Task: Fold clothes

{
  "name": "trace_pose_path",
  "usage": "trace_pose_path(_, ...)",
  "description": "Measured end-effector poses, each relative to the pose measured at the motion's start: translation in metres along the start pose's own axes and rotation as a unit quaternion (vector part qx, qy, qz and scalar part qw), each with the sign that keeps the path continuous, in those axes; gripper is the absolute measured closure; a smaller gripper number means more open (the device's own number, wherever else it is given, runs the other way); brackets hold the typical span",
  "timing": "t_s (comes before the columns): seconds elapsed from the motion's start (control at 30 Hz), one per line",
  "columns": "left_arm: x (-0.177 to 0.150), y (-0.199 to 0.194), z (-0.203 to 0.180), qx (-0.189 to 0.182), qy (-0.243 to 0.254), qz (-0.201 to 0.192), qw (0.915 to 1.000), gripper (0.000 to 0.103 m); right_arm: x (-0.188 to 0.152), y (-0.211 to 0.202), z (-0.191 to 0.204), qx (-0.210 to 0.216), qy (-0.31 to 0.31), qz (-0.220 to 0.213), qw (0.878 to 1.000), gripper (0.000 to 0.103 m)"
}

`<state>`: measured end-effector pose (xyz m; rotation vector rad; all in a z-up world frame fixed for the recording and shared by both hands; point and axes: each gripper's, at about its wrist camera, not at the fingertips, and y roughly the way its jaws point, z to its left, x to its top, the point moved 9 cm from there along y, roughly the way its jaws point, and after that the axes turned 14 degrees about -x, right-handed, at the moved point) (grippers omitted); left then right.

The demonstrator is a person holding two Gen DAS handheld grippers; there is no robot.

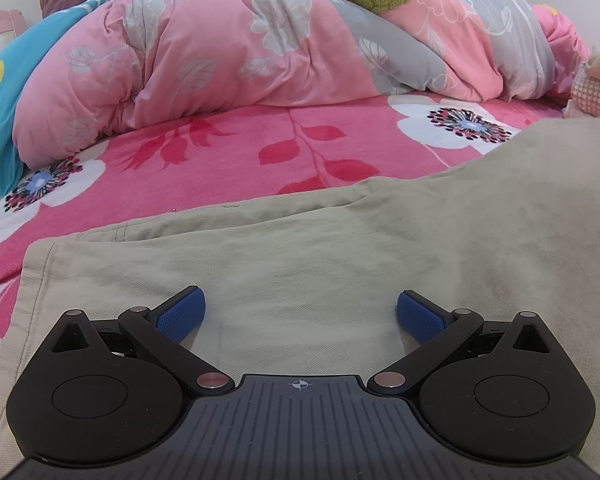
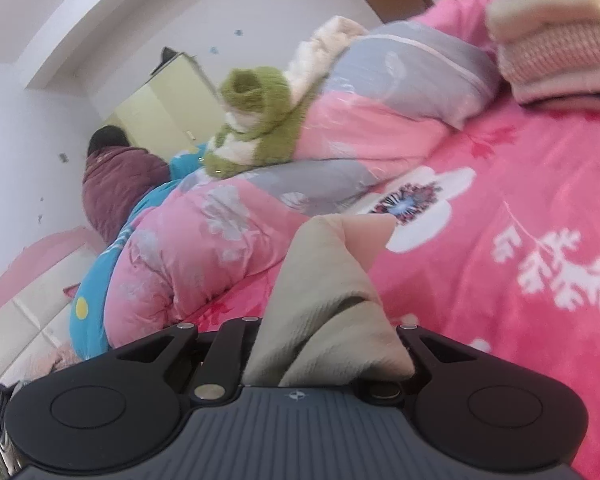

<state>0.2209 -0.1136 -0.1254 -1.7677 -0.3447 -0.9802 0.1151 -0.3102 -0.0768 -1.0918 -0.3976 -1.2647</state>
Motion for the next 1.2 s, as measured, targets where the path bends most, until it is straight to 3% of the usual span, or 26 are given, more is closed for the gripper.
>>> trace_pose_path(0.53, 0.0, -0.001, 0.002, -0.01, -0.01, -0.007, 0.9999, 0.0, 0.008, -0.01, 0.058, 0.03, -0.079, -0.023, 0.996, 0.09)
trace_pose_path(1.2, 0.0, -0.003, 0.004, -0.021, -0.019, -0.014, 0.9995, 0.0, 0.002, -0.018, 0.096, 0.05, -0.118, -0.025, 0.991, 0.089)
